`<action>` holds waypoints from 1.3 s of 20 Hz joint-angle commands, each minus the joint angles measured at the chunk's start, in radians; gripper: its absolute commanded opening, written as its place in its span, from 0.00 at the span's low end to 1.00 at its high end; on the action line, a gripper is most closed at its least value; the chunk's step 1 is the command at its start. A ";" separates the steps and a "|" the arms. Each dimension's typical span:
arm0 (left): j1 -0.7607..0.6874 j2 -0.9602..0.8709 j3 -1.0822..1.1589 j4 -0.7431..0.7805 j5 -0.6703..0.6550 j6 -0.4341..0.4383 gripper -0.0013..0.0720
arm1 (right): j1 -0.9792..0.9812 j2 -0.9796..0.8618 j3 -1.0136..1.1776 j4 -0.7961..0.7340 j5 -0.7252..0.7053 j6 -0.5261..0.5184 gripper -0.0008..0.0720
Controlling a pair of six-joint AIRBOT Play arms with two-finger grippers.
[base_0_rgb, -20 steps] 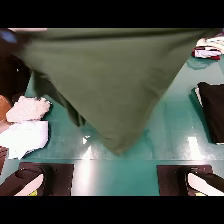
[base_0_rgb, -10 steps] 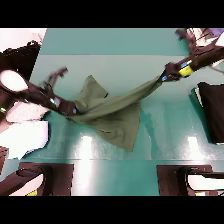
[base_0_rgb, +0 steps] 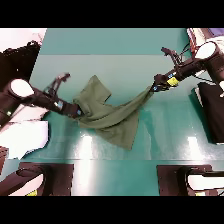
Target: Fold the shirts.
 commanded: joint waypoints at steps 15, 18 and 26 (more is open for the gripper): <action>0.134 -0.498 0.219 -0.033 0.222 -0.090 0.73 | 0.024 -0.002 0.054 0.000 0.000 0.000 0.04; 0.134 -0.497 0.219 -0.034 0.225 -0.089 0.30 | 0.024 -0.002 0.054 0.000 0.000 0.001 0.04; 0.134 -0.314 0.435 0.092 0.154 -0.104 0.06 | -0.028 0.115 0.056 0.000 -0.026 0.000 0.04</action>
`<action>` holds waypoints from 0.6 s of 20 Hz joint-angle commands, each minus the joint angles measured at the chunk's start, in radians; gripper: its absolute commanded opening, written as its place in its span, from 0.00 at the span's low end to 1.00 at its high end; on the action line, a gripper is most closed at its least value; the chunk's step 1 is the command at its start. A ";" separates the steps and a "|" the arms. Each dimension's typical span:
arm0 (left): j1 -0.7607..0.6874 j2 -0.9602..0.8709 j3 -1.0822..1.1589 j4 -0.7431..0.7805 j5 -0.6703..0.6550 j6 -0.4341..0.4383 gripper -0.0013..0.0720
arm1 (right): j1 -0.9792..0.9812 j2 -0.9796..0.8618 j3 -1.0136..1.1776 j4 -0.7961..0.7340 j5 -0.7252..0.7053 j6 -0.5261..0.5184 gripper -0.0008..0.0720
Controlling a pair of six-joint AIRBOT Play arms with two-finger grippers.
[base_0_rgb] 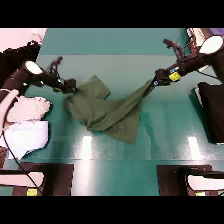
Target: Fold the shirts.
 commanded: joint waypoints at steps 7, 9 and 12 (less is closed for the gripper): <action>0.000 0.546 0.480 0.244 -0.069 -0.015 0.06 | -0.153 0.377 0.203 0.007 -0.077 -0.039 0.04; 0.000 0.630 0.558 0.242 -0.057 -0.046 0.06 | -0.185 0.423 0.321 0.006 -0.077 -0.038 0.04; 0.000 0.682 0.690 0.227 -0.060 -0.051 0.06 | -0.246 0.486 0.447 -0.001 -0.070 -0.038 0.04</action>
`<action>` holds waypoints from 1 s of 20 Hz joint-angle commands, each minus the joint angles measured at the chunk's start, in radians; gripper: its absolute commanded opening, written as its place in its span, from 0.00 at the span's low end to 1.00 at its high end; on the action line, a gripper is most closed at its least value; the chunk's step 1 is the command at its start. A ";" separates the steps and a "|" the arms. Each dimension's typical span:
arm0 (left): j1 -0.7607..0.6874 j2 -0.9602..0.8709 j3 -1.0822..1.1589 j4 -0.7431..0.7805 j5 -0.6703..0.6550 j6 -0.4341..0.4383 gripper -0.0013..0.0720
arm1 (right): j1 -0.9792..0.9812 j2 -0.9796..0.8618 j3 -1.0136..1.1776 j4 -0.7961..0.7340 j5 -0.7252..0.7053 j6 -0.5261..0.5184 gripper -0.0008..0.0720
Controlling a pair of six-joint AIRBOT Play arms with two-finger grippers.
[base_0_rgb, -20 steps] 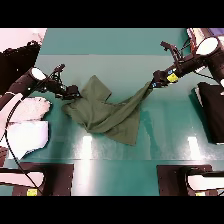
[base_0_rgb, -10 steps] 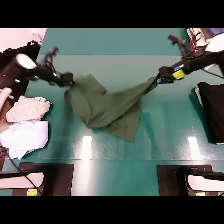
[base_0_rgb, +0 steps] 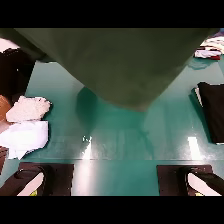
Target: Fold the shirts.
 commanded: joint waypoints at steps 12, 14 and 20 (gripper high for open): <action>0.001 -0.140 0.003 -0.007 -0.051 -0.030 0.06 | -0.257 0.014 0.023 -0.009 0.116 0.020 0.04; 0.001 -0.271 -0.042 -0.020 -0.105 -0.030 0.06 | -0.253 -0.106 -0.006 -0.010 0.168 0.020 0.04; 0.001 -0.671 -0.130 -0.047 -0.094 -0.029 0.06 | -0.115 -0.462 -0.158 -0.020 0.029 -0.010 0.04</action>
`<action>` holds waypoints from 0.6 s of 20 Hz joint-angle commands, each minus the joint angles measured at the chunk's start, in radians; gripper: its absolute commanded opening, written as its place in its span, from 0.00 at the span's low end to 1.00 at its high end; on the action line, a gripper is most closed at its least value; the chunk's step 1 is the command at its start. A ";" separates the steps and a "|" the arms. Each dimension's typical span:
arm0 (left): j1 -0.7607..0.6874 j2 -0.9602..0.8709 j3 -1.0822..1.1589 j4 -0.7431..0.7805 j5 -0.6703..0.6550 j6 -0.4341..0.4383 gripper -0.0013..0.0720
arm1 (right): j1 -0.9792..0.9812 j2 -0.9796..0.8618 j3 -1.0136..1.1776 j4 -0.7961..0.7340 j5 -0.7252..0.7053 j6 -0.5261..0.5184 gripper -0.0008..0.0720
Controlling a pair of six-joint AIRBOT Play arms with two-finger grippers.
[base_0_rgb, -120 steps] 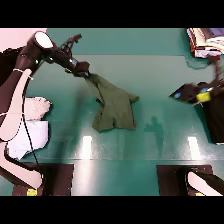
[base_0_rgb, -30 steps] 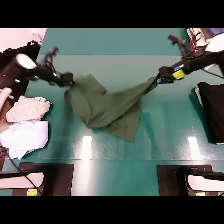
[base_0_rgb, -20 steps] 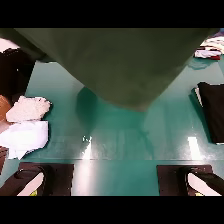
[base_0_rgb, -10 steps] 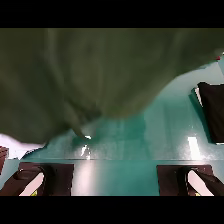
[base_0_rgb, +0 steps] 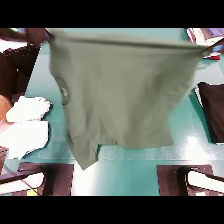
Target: Fold the shirts.
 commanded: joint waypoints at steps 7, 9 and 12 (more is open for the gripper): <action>0.000 -0.388 -0.032 -0.126 0.174 0.007 0.06 | 0.152 -0.457 0.084 0.007 -0.184 -0.018 0.04; 0.000 -0.386 -0.032 -0.122 0.180 0.007 0.58 | 0.163 -0.499 0.143 0.007 -0.178 -0.017 0.54; 0.008 -0.386 0.014 -0.067 0.034 0.006 0.76 | 0.155 -0.502 0.204 0.006 -0.129 -0.013 0.69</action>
